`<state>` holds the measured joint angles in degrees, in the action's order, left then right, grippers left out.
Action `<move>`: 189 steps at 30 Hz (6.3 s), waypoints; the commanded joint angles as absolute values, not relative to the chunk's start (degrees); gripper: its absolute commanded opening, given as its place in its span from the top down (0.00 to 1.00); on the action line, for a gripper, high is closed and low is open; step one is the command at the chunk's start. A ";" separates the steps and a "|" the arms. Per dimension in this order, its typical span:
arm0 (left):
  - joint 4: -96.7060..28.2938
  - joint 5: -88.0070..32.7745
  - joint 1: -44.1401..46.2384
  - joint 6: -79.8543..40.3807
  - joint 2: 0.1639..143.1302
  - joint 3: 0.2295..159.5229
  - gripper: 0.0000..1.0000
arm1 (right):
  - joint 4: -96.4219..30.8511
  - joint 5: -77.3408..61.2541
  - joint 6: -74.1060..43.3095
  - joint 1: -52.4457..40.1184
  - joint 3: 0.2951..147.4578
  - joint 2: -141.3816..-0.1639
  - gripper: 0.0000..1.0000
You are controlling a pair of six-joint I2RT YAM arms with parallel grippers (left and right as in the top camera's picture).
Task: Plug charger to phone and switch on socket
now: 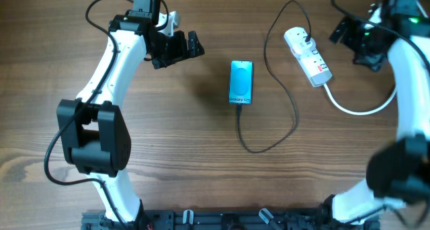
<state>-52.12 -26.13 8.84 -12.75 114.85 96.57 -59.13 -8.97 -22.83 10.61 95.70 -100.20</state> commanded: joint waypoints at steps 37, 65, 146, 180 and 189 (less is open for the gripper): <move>-52.16 -25.61 8.78 -12.08 115.11 96.42 0.00 | -83.15 -5.13 -21.17 -0.14 80.05 -62.70 0.00; -52.14 -25.61 8.78 -12.08 115.11 96.42 0.00 | -75.42 -4.69 -16.88 -0.14 79.72 -55.20 0.00; -52.16 -25.61 8.78 -12.08 115.11 96.42 0.00 | 11.84 -10.37 -12.21 -0.14 0.27 -0.19 0.00; -52.16 -25.61 8.78 -12.08 115.11 96.42 0.00 | 0.05 -5.52 -1.74 -0.14 0.32 -0.19 0.00; -52.16 -25.61 8.78 -12.08 115.11 96.42 0.00 | -0.16 -2.28 1.54 0.08 0.32 -0.19 0.00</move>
